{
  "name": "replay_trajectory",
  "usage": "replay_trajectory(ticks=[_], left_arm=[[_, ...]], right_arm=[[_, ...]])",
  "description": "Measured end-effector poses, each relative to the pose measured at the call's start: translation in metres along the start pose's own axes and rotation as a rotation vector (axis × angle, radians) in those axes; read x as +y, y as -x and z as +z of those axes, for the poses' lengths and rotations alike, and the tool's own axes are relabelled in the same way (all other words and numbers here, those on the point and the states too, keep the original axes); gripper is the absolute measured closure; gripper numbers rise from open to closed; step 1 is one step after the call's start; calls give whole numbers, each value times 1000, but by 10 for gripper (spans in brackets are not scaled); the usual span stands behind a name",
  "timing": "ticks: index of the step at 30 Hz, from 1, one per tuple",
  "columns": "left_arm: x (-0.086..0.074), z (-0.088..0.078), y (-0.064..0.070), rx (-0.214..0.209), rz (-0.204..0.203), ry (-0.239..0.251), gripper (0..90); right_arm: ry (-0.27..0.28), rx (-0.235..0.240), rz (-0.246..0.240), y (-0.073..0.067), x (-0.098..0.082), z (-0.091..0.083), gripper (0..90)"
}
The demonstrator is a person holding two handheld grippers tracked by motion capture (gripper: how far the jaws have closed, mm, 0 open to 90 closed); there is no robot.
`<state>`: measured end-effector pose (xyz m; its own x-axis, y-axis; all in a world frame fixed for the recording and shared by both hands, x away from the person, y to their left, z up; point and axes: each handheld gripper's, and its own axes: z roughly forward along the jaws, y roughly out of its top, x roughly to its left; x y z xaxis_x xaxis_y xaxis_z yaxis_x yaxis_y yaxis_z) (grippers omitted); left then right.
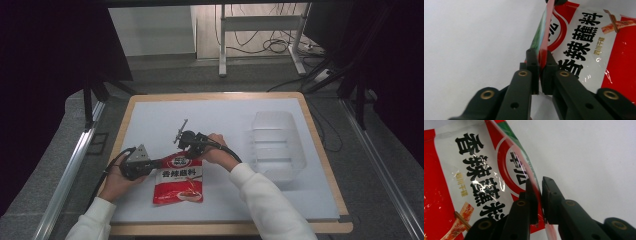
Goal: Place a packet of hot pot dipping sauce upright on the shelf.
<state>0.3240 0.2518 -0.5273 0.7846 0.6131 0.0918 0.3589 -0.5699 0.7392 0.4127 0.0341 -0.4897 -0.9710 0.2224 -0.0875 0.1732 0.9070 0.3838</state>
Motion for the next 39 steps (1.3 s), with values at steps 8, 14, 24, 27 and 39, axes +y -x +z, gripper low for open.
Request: replay_trajectory(ticks=[8, 14, 24, 27, 39], left_arm=[[-6, 0, -3, 66, -50, 0, 386], [-13, -7, -10, 72, -125, 34, 337], [-16, -9, -10, 78, -125, 38, 325], [-20, -11, -10, 83, -132, 43, 325], [-22, -11, -11, 86, -151, 45, 326]], right_arm=[[15, 13, -8, -1, 0, -4, 877], [41, 25, 17, 4, -4, -12, 879], [95, 25, 42, 5, -11, -45, 884], [133, 15, 46, 1, -15, -65, 885], [239, -34, -26, -27, -12, -140, 886]])
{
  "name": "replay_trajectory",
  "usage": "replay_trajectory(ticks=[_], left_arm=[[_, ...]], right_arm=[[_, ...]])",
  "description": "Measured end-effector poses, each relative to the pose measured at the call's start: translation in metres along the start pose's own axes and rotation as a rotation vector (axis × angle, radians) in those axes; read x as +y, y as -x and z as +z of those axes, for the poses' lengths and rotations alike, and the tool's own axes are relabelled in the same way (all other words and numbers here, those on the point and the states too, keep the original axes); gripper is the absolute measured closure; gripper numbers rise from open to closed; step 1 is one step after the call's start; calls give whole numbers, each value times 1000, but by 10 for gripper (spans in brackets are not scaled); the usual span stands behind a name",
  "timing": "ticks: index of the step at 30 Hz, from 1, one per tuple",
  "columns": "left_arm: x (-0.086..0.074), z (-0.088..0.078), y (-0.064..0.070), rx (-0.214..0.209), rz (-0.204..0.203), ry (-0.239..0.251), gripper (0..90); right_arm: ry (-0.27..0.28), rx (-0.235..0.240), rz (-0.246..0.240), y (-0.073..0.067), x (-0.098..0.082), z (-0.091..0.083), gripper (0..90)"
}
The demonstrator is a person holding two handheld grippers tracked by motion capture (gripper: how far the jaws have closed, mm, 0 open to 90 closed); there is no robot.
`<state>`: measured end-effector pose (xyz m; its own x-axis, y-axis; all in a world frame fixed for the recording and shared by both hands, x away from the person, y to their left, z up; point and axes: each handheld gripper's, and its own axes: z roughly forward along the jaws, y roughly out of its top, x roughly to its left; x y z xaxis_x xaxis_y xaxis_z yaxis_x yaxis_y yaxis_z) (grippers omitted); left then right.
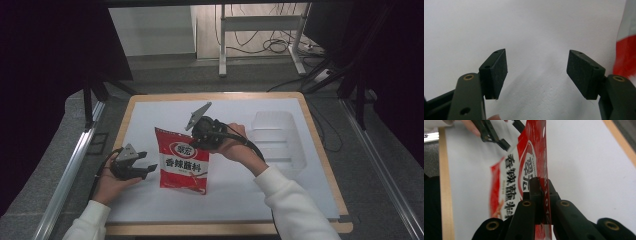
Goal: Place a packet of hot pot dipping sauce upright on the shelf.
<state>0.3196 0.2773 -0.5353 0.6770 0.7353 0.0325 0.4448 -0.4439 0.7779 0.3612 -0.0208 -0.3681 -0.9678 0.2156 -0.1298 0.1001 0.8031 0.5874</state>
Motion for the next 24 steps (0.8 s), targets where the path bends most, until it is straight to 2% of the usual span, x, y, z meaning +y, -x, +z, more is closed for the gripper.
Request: replay_trajectory(ticks=[4, 7, 11, 16, 24], left_arm=[[0, 1, 1, -3, -4, 2, 326], [0, 2, 1, -4, 2, -8, 326], [0, 3, 2, -10, 6, -15, 326], [-1, 4, 3, -13, 21, -30, 325], [-1, 5, 3, -13, 25, -34, 325]], right_arm=[[16, -8, -14, -7, 4, -9, 887], [32, -26, -47, -15, 10, -24, 888], [46, -45, -63, -17, 12, -31, 888], [28, -65, -61, -13, 13, -40, 888], [40, -74, -42, -5, 3, -54, 888]])
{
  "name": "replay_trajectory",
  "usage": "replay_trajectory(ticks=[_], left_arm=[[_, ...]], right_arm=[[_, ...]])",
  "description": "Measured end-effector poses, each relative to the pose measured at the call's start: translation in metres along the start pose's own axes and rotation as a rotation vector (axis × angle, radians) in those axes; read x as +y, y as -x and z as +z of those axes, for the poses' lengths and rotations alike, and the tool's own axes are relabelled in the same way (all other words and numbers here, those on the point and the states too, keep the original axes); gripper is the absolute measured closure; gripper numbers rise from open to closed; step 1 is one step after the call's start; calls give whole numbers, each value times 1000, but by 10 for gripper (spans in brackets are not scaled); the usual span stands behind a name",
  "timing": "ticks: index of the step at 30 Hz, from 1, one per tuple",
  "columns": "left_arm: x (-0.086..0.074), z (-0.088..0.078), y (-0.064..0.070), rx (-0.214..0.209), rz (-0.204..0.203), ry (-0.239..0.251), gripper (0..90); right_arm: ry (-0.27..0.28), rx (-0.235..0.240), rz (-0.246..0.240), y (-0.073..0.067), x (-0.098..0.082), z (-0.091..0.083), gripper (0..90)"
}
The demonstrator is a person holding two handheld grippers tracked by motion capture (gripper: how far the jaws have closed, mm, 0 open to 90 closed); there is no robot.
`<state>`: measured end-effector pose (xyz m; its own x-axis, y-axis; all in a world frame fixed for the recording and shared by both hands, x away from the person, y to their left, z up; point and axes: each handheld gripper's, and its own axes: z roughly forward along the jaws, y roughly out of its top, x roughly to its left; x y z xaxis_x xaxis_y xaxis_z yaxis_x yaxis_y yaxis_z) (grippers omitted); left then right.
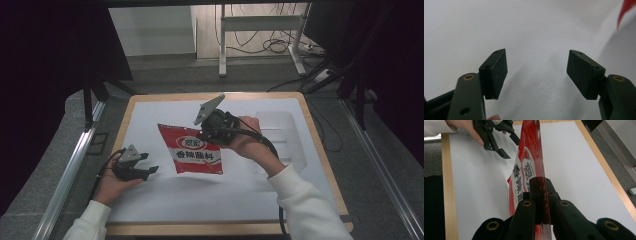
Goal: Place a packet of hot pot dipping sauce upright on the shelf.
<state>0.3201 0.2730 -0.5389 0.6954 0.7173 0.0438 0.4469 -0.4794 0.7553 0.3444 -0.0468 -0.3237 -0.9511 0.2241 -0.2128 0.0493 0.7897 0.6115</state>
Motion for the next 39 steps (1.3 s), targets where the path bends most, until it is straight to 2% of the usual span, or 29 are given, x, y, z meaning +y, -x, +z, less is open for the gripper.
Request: replay_trajectory(ticks=[4, 10, 13, 25, 39], left_arm=[[0, 0, 0, 0, 8, -2, 325], [1, 0, 1, 2, 12, 5, 326], [1, 1, 1, 3, 12, 0, 325], [1, 2, 3, -3, 19, -13, 325], [1, 5, 4, -4, 25, -22, 321]], right_arm=[[16, -2, 6, 3, -5, -9, 888], [3, -28, 18, 13, -14, -21, 888], [5, -44, 39, 21, -22, -33, 888], [21, -114, 75, 33, -44, -73, 888], [18, -172, 131, 47, -83, -116, 888]])
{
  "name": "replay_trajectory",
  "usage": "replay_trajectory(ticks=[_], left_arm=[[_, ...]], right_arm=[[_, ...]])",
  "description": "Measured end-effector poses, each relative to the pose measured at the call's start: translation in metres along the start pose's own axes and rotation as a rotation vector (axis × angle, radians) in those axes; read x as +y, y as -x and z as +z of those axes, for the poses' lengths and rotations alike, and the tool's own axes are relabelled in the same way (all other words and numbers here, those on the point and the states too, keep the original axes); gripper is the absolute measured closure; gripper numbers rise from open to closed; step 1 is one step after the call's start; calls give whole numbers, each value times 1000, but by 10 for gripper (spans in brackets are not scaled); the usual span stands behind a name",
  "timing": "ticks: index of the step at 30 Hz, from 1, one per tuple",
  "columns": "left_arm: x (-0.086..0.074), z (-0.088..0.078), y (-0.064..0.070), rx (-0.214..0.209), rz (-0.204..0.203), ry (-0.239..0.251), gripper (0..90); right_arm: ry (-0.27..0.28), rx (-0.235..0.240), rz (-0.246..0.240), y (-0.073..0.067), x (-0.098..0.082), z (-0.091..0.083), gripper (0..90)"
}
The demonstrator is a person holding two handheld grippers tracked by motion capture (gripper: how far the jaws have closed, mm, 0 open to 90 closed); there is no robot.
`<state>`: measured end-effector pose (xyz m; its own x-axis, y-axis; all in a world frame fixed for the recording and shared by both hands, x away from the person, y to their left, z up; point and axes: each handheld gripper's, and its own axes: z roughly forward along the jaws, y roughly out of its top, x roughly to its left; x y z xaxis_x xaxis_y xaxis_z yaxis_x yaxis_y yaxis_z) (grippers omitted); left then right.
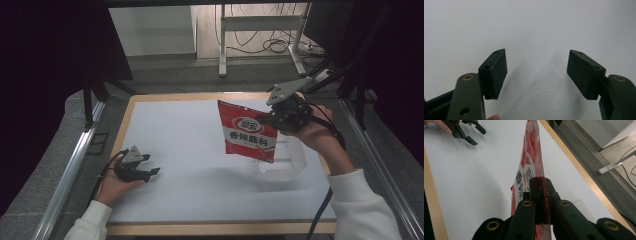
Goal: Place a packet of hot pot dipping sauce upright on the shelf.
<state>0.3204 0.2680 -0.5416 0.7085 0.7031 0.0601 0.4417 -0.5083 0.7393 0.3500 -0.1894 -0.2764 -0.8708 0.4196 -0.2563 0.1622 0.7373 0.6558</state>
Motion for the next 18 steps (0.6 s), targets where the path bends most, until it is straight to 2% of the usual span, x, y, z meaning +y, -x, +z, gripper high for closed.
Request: replay_trajectory(ticks=[6, 18], left_arm=[[0, 1, 1, 3, 0, -3, 321], [0, 3, 2, 4, 7, -14, 321]], right_arm=[[-7, -38, 19, 10, -19, -21, 888], [0, -68, 67, 26, -45, -42, 887]])
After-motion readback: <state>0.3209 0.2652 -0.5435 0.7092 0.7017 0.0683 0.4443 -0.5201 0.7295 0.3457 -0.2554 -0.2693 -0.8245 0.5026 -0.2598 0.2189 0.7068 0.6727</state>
